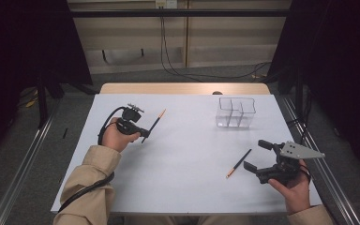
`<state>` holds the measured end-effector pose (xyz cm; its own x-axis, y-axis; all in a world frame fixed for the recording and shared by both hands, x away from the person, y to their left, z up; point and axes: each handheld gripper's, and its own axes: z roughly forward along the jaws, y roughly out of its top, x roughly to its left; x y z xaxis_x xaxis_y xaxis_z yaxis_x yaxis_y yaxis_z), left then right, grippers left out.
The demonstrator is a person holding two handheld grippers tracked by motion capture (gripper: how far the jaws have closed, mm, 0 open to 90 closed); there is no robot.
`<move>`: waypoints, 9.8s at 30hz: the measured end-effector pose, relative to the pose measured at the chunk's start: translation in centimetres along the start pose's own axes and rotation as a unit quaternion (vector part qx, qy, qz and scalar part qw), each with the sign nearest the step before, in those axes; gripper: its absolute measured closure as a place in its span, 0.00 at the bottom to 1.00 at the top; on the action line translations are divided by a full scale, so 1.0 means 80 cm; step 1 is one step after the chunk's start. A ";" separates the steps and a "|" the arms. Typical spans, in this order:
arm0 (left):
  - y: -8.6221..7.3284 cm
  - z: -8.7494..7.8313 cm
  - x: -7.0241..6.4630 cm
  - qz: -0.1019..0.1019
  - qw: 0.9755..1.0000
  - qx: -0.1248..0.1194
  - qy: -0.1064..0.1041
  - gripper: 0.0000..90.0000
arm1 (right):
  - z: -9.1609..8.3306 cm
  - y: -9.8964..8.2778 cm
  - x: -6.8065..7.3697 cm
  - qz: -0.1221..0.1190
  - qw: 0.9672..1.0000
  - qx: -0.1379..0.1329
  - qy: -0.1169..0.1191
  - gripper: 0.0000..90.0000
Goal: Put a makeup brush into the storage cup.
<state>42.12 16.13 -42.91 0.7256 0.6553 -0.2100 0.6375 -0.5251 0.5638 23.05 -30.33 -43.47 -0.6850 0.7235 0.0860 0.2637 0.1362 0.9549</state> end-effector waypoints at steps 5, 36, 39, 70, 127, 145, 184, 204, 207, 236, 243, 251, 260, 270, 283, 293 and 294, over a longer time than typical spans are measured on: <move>-0.007 -0.005 -0.001 -0.024 0.998 -0.064 0.000 0.95 | 0.001 0.000 0.000 0.000 1.000 0.001 0.001 0.00; -0.034 -0.012 -0.031 -0.032 0.960 -0.264 -0.082 0.95 | 0.003 0.000 0.001 0.000 1.000 -0.003 0.001 0.00; -0.033 -0.011 -0.037 -0.028 0.959 -0.268 -0.089 0.95 | 0.003 0.000 0.000 0.001 1.000 -0.005 0.000 0.00; -0.026 0.010 -0.115 0.049 0.951 -0.258 -0.164 0.95 | 0.010 -0.001 0.002 0.005 1.000 -0.002 0.004 0.00; -0.026 0.034 -0.159 0.094 0.946 -0.236 -0.202 0.95 | 0.110 0.049 0.048 0.059 0.994 -0.030 0.087 0.22; -0.027 0.039 -0.166 0.100 0.944 -0.233 -0.209 0.95 | 0.137 0.045 0.055 0.085 0.990 -0.026 0.113 0.67; -0.029 0.044 -0.171 0.089 0.940 -0.243 -0.222 0.95 | 0.143 0.047 0.061 0.132 0.982 -0.038 0.129 0.93; -0.027 0.041 -0.171 0.081 0.936 -0.254 -0.230 0.80 | 0.138 0.049 0.057 0.126 0.983 -0.047 0.125 0.93; -0.028 0.039 -0.168 0.079 0.936 -0.258 -0.227 0.75 | 0.135 0.049 0.054 0.126 0.983 -0.049 0.122 0.93; -0.040 0.013 -0.139 0.113 0.929 -0.284 -0.208 0.22 | 0.127 0.052 0.049 0.112 0.985 -0.056 0.119 0.93; -0.045 0.007 -0.126 0.114 0.929 -0.294 -0.196 0.13 | 0.127 0.052 0.049 0.111 0.985 -0.055 0.117 0.93; -0.051 -0.004 -0.114 0.113 0.927 -0.301 -0.190 0.06 | 0.126 0.052 0.048 0.108 0.986 -0.055 0.114 0.93; -0.063 -0.021 -0.100 0.135 0.923 -0.310 -0.182 0.01 | 0.125 0.053 0.049 0.103 0.987 -0.055 0.114 0.93; -0.077 -0.039 -0.082 0.144 0.925 -0.315 -0.156 0.01 | 0.124 0.053 0.049 0.098 0.987 -0.056 0.114 0.93; -0.098 -0.059 -0.061 0.144 0.928 -0.320 -0.127 0.01 | 0.123 0.054 0.049 0.095 0.987 -0.056 0.114 0.93; -0.115 -0.072 -0.048 0.138 0.931 -0.322 -0.106 0.02 | 0.123 0.054 0.049 0.095 0.988 -0.056 0.112 0.93; -0.116 -0.074 -0.046 0.139 0.931 -0.322 -0.104 0.02 | 0.123 0.054 0.049 0.095 0.988 -0.055 0.113 0.93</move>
<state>31.95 21.79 -42.66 0.9160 0.3893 -0.0973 0.1794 -0.1805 0.9671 28.20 -20.26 -41.80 -0.7674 0.5584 0.3151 0.3343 -0.0710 0.9398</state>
